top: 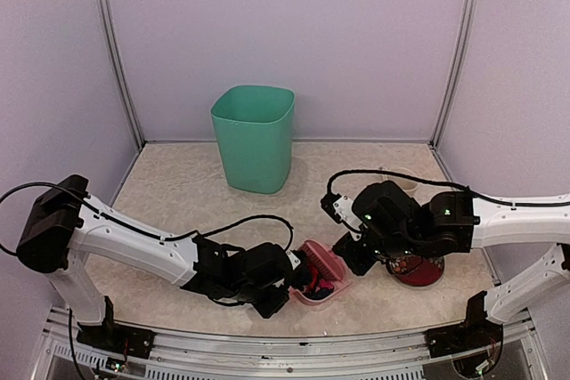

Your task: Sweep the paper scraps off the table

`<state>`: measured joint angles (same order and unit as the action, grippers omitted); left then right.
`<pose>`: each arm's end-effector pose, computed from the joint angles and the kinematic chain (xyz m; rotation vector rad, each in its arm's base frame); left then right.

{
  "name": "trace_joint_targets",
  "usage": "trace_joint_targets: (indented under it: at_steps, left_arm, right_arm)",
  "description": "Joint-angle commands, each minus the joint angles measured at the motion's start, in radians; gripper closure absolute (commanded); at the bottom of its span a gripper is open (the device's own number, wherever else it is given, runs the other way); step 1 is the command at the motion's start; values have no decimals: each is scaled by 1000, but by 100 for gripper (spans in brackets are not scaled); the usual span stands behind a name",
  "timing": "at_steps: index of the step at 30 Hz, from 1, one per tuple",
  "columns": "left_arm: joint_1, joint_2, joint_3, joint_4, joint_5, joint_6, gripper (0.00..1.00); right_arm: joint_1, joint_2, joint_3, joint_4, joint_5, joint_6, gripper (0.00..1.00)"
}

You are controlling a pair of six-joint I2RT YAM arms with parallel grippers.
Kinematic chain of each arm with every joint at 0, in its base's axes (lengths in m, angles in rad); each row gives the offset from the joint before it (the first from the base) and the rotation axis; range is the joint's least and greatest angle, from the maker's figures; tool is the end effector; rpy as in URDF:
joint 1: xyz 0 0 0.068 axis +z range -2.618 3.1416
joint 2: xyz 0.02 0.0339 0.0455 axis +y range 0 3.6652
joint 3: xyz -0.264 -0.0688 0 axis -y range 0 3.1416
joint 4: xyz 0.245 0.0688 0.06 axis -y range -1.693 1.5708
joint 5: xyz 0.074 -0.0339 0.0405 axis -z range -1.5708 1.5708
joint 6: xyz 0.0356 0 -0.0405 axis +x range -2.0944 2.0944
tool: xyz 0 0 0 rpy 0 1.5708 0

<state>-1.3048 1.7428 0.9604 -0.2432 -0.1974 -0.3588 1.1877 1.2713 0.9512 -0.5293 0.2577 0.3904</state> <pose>0.0955 -0.3240 0.1503 1.1241 2.3551 -0.3650 0.1075 0.2425 0.2642 -0.8320 2.2805 0.4277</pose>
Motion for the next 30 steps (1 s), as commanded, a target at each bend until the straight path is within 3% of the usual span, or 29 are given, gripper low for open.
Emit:
trace_joint_targets:
  at_steps: [1, 23, 30]
  left_arm:
    - [7, -11, -25, 63, -40, -5, 100]
    - [16, -183, -80, 114, -186, -5, 100]
    - [35, -244, -79, 97, -230, -4, 100]
  right_arm:
    - [13, -28, 33, -56, 48, 23, 100]
    - [13, -177, 49, -144, 355, 62, 100]
    - [13, -238, 12, -183, 468, 141, 100]
